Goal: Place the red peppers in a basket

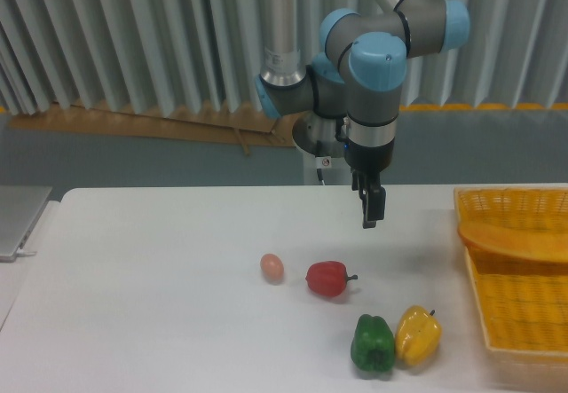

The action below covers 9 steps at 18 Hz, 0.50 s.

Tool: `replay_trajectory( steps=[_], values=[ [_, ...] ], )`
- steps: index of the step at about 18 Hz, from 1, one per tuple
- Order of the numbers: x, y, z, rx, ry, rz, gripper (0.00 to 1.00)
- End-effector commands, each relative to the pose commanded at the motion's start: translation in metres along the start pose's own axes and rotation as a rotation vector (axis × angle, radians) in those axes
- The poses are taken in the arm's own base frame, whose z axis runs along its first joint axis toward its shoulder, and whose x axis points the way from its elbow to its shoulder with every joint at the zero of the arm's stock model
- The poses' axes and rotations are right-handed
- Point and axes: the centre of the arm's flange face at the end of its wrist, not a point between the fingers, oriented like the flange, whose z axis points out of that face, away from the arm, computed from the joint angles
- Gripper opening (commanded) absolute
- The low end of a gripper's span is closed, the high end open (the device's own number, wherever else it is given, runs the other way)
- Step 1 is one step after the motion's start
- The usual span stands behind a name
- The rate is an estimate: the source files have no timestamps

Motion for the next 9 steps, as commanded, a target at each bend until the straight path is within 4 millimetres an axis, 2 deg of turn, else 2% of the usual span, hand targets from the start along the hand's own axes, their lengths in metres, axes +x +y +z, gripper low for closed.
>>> replay_trajectory(
  steps=[9],
  values=[
    [0.0005, 0.0048, 0.0017, -0.057, 0.009, 0.001, 1.00]
  ],
)
